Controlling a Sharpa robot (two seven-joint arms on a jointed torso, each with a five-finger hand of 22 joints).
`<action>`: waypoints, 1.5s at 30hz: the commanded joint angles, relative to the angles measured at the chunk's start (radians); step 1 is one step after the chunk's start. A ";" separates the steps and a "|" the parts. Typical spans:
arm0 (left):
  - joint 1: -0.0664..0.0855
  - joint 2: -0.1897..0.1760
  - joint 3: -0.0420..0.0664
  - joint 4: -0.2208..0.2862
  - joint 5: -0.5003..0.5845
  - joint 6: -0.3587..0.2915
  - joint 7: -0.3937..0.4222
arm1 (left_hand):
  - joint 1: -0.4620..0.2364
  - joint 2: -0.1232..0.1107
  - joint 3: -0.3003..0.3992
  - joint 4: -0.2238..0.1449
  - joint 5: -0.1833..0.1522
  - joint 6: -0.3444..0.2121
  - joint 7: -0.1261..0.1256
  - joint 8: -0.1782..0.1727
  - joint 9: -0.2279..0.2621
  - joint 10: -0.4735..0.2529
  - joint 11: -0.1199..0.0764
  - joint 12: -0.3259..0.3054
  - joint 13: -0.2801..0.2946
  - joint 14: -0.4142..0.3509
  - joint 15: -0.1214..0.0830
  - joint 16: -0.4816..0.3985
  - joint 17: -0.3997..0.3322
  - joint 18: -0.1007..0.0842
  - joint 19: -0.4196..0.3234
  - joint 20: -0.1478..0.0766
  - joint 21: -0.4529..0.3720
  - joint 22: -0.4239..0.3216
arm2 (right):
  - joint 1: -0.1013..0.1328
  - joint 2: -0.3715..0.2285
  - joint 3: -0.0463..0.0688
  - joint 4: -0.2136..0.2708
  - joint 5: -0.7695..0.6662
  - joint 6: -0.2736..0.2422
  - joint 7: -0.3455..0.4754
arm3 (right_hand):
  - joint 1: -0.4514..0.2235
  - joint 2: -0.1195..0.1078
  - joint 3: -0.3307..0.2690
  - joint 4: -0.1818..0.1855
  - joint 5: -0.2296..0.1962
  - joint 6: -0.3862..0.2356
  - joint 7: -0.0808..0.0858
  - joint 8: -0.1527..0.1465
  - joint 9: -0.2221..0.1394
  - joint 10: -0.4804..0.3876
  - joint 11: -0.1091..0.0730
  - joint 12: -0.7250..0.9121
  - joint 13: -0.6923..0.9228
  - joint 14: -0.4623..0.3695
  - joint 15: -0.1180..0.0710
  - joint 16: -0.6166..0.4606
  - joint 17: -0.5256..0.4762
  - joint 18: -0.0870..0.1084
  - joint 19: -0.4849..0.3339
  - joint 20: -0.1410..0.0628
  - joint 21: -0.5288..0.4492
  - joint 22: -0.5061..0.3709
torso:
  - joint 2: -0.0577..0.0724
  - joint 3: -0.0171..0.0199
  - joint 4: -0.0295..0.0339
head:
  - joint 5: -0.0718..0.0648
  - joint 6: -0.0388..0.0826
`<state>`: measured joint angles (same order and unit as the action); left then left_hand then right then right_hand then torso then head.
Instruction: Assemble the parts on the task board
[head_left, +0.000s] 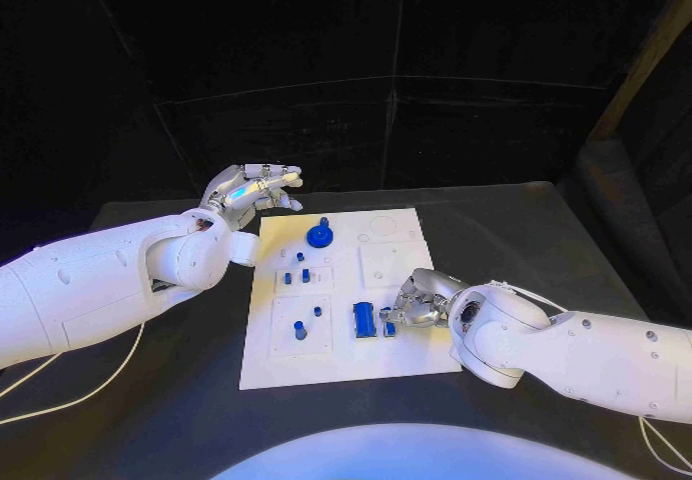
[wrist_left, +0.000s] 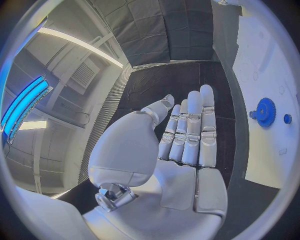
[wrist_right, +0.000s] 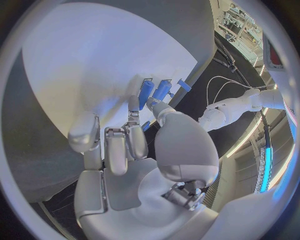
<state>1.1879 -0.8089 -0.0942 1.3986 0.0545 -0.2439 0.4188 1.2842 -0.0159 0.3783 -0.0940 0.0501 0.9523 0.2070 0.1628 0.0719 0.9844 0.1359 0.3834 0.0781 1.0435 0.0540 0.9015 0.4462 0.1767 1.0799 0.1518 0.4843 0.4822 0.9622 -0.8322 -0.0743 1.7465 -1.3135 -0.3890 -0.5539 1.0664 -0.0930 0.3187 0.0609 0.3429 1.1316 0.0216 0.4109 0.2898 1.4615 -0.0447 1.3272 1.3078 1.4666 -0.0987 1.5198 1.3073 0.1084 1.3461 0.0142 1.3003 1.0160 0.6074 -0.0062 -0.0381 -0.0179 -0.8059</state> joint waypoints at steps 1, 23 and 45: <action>0.002 0.001 0.000 0.000 -0.009 0.016 0.003 | -0.001 -0.001 -0.003 0.001 0.002 -0.007 0.000 0.006 0.000 -0.007 -0.002 0.005 -0.001 -0.005 0.001 0.005 -0.001 0.003 -0.009 0.000 0.006 0.001 | 0.001 0.001 0.000 -0.001 -0.007 0.017 -0.002 | -0.012 -0.003 -0.016 0.004 0.002 -0.001 0.005 -0.004 0.000 0.005 0.001 0.004 0.045 0.087 -0.004 0.005 0.178 -0.008 0.000 -0.004 0.004 0.002 | 0.000 0.0001 0.0008 | 0.001 -0.001; 0.002 -0.001 0.000 0.000 -0.012 0.019 -0.001 | -0.004 0.001 -0.002 0.002 0.002 -0.007 -0.001 0.008 0.000 -0.007 -0.002 0.006 -0.002 -0.006 0.001 0.006 -0.002 0.003 -0.011 0.000 0.006 0.001 | 0.001 -0.011 0.000 0.007 -0.018 0.005 0.010 | 0.000 0.005 -0.260 0.128 -0.239 -0.012 0.010 -0.005 0.019 -0.002 0.006 -0.013 0.040 0.085 0.000 0.000 0.170 -0.008 0.000 -0.001 -0.002 0.001 | 0.000 0.0004 -0.0012 | 0.004 -0.001; 0.002 -0.004 0.000 0.000 -0.012 0.019 -0.004 | -0.003 0.001 -0.002 0.001 0.002 -0.007 -0.001 0.008 0.000 -0.008 -0.003 0.007 -0.002 -0.006 0.001 0.007 -0.003 0.003 -0.011 0.000 0.006 0.002 | 0.001 -0.032 0.000 0.010 -0.059 0.115 0.059 | 0.113 0.027 -0.308 0.086 -0.258 -0.018 0.014 -0.007 0.024 -0.005 0.009 -0.018 0.040 0.084 0.003 -0.004 0.165 -0.007 -0.004 0.002 -0.007 -0.003 | 0.001 0.0004 0.0017 | 0.012 -0.003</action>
<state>1.1880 -0.8115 -0.0942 1.3978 0.0517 -0.2392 0.4111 1.2842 -0.0159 0.3783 -0.0940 0.0501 0.9523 0.2070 0.1676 0.0719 0.9844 0.1358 0.3872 0.0775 1.0436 0.0540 0.9015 0.4451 0.1767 1.0731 0.1517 0.4843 0.4829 0.9621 -0.8658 -0.0743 1.7595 -1.3564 -0.3083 -0.5069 1.1726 -0.0694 0.0164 0.1480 0.0877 1.1192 0.0338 0.4104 0.3128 1.4575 -0.0409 1.3153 1.3076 1.4666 -0.0985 1.5197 1.3080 0.1085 1.3460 0.0143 1.2963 1.0135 0.6078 -0.0055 -0.0378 -0.0067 -0.8078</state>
